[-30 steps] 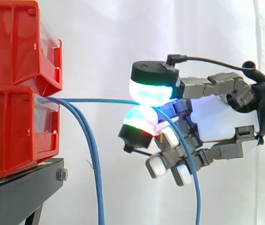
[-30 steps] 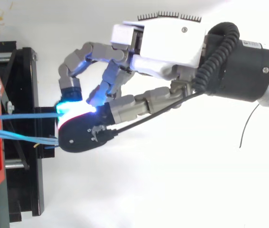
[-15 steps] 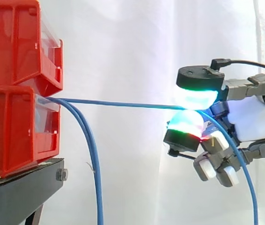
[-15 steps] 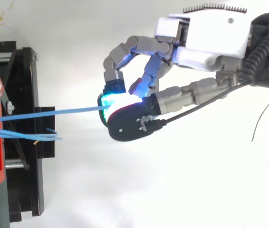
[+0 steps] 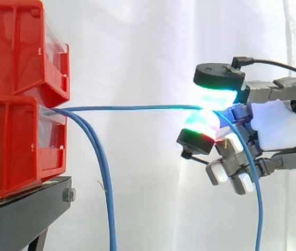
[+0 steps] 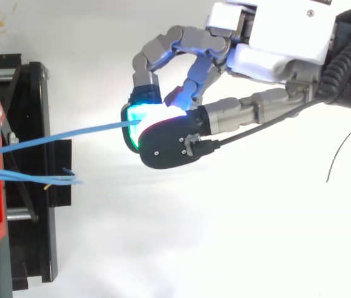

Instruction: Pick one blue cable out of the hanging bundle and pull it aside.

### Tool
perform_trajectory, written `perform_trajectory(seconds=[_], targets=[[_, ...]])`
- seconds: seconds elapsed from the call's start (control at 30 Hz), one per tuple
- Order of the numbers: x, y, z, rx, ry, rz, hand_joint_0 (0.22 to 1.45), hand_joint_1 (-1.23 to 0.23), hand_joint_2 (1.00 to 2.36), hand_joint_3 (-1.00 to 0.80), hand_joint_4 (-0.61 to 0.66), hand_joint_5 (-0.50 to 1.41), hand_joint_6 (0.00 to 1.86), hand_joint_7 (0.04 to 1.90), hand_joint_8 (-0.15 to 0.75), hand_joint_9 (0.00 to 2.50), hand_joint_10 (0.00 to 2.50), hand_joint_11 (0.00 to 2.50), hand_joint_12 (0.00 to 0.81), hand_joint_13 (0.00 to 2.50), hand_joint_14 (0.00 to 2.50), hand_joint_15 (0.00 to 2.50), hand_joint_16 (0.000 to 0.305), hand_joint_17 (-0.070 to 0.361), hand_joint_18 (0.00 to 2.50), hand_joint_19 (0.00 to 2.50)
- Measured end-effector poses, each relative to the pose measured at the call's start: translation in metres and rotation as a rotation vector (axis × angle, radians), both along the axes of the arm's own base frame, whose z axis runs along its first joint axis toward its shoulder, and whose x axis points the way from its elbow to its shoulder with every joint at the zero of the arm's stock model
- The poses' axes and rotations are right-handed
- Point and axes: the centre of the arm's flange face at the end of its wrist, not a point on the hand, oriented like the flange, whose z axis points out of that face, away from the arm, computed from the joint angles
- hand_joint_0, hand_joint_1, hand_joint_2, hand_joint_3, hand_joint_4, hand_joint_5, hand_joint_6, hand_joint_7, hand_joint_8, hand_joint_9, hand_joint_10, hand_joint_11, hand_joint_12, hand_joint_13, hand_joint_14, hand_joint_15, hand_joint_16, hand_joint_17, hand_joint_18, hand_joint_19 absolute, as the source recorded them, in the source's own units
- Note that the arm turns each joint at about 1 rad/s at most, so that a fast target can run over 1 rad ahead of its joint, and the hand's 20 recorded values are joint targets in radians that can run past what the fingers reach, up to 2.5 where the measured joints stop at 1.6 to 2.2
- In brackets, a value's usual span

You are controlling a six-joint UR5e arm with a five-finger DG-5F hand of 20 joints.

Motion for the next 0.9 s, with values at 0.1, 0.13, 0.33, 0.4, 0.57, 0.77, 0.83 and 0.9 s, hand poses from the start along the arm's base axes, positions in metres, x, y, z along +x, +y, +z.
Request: perform_trajectory(seconds=[0.1, 0.13, 0.33, 0.4, 0.57, 0.77, 0.83, 0.9], targets=[[0.0001, -0.0002, 0.0000, 0.000, -0.001, -0.001, 0.60, -0.85, 1.03, 0.00, 0.13, -0.09, 0.92, 1.18, 0.340, 1.21, 0.02, 0.62, 0.356, 0.96, 0.02, 0.64, 0.047, 0.105, 0.94, 0.73], [0.0001, -0.0002, 0.0000, 0.000, -0.001, -0.001, 0.60, -0.85, 1.03, 0.00, 0.13, -0.09, 0.92, 1.18, 0.344, 1.21, 0.02, 0.61, 0.356, 0.96, 0.02, 0.64, 0.047, 0.106, 0.94, 0.73], [-0.0001, -0.0004, 0.0001, 0.000, 0.000, -0.001, 0.60, -0.85, 1.03, 0.00, 0.13, -0.09, 0.92, 1.18, 0.344, 1.21, 0.02, 0.61, 0.355, 0.96, 0.02, 0.64, 0.047, 0.106, 0.95, 0.73], [-0.0001, -0.0004, 0.0002, 0.000, 0.000, -0.001, 0.60, -0.85, 1.03, 0.00, 0.13, -0.09, 0.92, 1.18, 0.346, 1.21, 0.02, 0.61, 0.356, 0.96, 0.02, 0.64, 0.047, 0.106, 0.95, 0.72], [-0.0001, -0.0004, -0.0002, 0.000, 0.001, -0.001, 0.60, -0.84, 1.02, -0.01, 0.13, -0.08, 0.92, 1.16, 0.354, 1.21, 0.02, 0.62, 0.361, 0.97, 0.02, 0.63, 0.049, 0.110, 0.97, 0.70], [-0.0001, -0.0004, -0.0004, 0.000, 0.001, -0.001, 0.60, -0.84, 1.02, -0.01, 0.13, -0.09, 0.92, 1.15, 0.357, 1.22, 0.02, 0.60, 0.363, 0.97, 0.02, 0.63, 0.048, 0.109, 0.96, 0.69], [-0.0002, -0.0004, -0.0002, 0.000, 0.001, -0.001, 0.60, -0.84, 1.02, -0.01, 0.13, -0.09, 0.92, 1.15, 0.357, 1.21, 0.02, 0.61, 0.359, 0.97, 0.02, 0.64, 0.048, 0.108, 0.96, 0.70], [-0.0002, -0.0003, -0.0002, 0.000, 0.001, -0.001, 0.60, -0.84, 1.02, -0.01, 0.12, -0.09, 0.92, 1.15, 0.352, 1.21, 0.02, 0.61, 0.359, 0.97, 0.02, 0.64, 0.048, 0.108, 0.96, 0.71]])
